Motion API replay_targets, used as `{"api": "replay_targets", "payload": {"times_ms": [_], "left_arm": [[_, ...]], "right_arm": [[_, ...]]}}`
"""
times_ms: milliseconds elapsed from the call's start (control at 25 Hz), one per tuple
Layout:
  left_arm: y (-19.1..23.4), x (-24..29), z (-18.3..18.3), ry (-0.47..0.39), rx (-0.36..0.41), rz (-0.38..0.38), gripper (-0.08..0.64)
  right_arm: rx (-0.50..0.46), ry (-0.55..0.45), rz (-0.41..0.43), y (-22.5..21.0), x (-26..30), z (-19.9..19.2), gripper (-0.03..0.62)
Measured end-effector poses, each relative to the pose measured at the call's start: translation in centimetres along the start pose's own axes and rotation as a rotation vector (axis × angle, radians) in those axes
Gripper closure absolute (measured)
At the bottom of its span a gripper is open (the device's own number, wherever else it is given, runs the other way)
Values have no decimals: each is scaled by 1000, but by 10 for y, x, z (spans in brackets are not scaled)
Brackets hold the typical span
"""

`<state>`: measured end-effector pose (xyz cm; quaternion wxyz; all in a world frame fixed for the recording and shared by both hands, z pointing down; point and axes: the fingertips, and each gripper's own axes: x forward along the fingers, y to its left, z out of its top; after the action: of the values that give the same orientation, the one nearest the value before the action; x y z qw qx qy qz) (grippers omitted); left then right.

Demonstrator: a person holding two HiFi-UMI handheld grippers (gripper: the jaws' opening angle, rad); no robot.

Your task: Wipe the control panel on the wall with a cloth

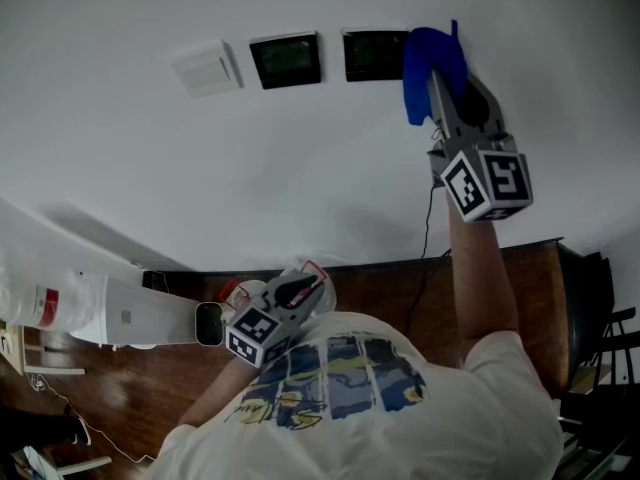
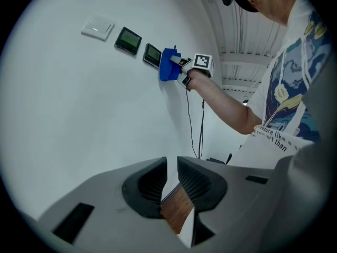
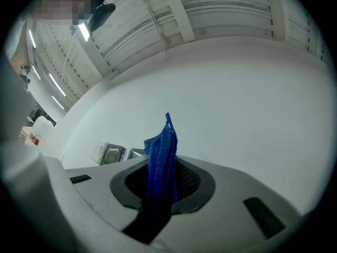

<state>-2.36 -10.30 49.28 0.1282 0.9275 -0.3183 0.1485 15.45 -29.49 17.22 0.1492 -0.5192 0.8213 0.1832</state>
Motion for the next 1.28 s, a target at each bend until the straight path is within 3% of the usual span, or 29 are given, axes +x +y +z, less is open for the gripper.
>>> {"api": "replay_targets", "payload": {"times_ms": [240, 720, 1040, 1280], "left_arm": [[12, -23, -7, -5, -4, 11, 499], [51, -90, -29, -11, -33, 75, 500], [74, -123, -40, -13, -46, 125, 499], [77, -121, -40, -12, -42, 103, 499]], "right_arm": [[-31, -50, 122, 79, 12, 25, 500], [14, -36, 247, 199, 76, -5, 499], [1, -7, 226, 228, 102, -25, 499], [-30, 7, 185, 218, 104, -27, 499]]}}
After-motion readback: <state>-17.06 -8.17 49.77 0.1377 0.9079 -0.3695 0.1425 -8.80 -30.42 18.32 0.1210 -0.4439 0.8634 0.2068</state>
